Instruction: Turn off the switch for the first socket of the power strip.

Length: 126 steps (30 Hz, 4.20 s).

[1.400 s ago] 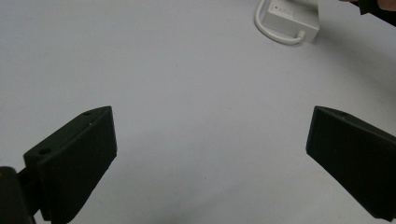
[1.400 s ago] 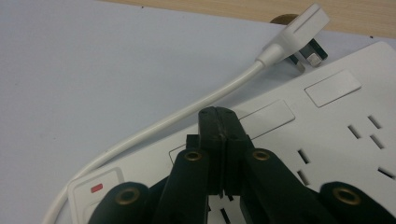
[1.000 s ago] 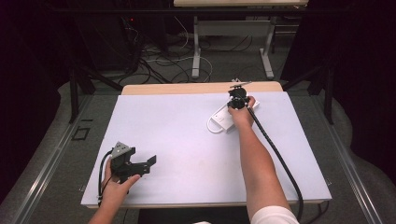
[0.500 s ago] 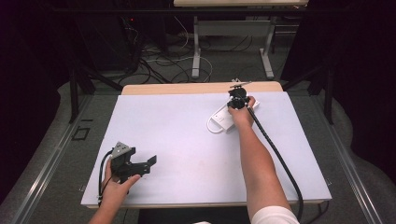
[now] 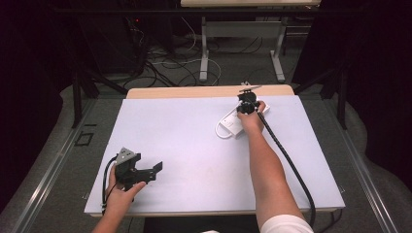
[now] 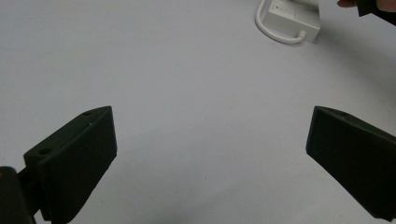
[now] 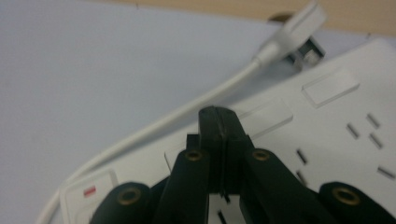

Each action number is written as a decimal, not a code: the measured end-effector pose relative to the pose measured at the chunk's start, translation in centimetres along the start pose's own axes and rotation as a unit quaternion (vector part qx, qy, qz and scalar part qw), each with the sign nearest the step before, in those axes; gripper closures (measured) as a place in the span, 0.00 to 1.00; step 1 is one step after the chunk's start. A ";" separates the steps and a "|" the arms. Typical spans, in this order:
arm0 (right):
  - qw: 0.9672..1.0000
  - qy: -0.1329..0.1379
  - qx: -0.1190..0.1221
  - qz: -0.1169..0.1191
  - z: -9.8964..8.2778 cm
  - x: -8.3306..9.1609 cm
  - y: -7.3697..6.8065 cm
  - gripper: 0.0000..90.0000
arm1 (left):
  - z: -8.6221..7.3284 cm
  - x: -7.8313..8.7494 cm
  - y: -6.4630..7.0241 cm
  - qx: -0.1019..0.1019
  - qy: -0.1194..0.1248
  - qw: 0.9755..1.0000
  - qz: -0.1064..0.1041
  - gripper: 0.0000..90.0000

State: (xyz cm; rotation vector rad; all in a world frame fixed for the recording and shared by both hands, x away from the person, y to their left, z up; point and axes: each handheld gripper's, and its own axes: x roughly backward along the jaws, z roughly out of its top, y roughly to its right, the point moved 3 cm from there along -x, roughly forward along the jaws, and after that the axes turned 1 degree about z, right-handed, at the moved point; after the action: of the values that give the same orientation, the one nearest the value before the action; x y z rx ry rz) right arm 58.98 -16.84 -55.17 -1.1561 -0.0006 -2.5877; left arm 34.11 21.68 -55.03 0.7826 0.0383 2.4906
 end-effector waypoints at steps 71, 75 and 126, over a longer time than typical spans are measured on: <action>0.998 0.012 0.052 0.038 1.3 5.9 -1.8 0.73 | 0.1 -0.7 0.7 -0.004 -0.005 1.000 -0.001 0.02; 0.997 0.013 0.073 0.037 1.2 6.8 -2.0 0.68 | 0.1 -0.7 0.7 -0.007 -0.007 1.000 -0.001 0.02; 0.978 0.124 0.140 0.091 -8.4 19.4 -2.2 0.07 | 0.1 -0.6 0.9 -0.007 -0.004 1.000 0.005 0.02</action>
State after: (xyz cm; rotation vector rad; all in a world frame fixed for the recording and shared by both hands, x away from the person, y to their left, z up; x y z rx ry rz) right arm 40.07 -21.17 -46.43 -0.6967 -0.1885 -2.4540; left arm 34.13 20.57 -55.06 0.7888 0.0144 2.4939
